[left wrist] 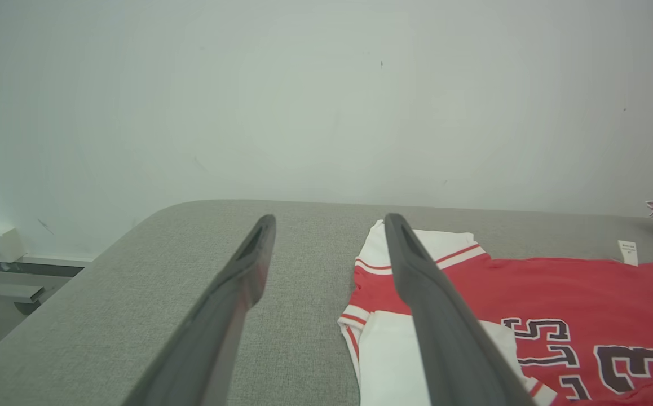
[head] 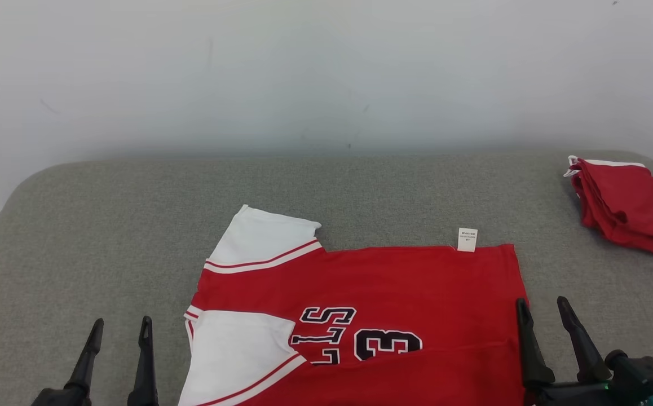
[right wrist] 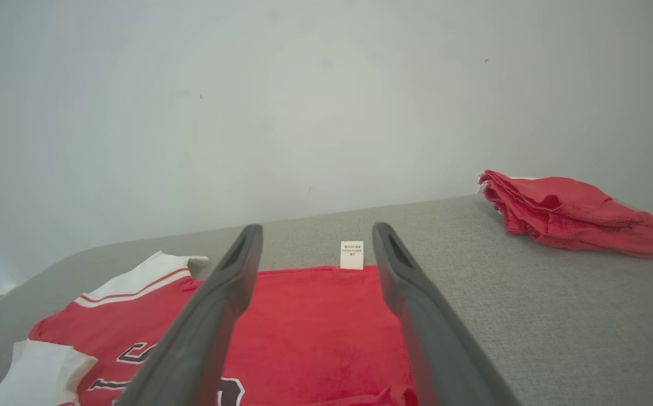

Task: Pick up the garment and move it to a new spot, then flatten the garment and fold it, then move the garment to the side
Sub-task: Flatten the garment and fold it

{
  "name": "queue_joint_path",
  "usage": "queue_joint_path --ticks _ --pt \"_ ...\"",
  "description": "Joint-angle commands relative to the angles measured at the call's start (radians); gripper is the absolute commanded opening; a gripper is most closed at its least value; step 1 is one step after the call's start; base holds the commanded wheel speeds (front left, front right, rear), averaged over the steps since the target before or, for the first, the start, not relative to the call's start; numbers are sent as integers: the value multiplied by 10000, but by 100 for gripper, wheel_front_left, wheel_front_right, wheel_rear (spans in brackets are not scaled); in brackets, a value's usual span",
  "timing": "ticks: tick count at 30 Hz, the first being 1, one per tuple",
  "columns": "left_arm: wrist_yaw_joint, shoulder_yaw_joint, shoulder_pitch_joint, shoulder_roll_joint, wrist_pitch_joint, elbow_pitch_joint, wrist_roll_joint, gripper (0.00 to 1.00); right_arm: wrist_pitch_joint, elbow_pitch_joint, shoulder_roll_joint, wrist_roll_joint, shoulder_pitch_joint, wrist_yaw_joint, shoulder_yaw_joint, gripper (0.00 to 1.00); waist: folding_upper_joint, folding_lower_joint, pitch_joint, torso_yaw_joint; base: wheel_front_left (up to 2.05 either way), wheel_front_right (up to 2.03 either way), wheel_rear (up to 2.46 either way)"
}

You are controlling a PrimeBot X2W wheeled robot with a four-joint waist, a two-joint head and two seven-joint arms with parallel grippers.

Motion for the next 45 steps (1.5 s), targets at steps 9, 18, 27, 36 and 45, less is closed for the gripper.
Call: queue_joint_path --ticks 9,18,27,36,45 --pt "-254 314 342 -300 -26 -32 362 100 -243 23 296 -136 485 -20 -206 100 0 0 124 -149 0 0 0" --pt "-727 645 143 -314 -27 546 344 100 -257 467 91 30 -77 -20 -67 100 0 0 245 -299 0 0 0" --pt "-1335 258 -2354 496 865 1275 -108 100 616 1735 -409 77 -2295 -20 -72 100 0 0 970 -569 0 0 0" --pt "-1485 -793 -5691 1439 2595 2354 -827 100 2268 3750 -569 -1 -5162 -20 264 100 0 0 2505 -1202 0 0 0" --pt "-1485 -2579 -8132 2444 3710 3996 -2035 100 3146 5930 -295 -143 -7671 -20 898 100 0 0 3564 -1874 0 0 0"
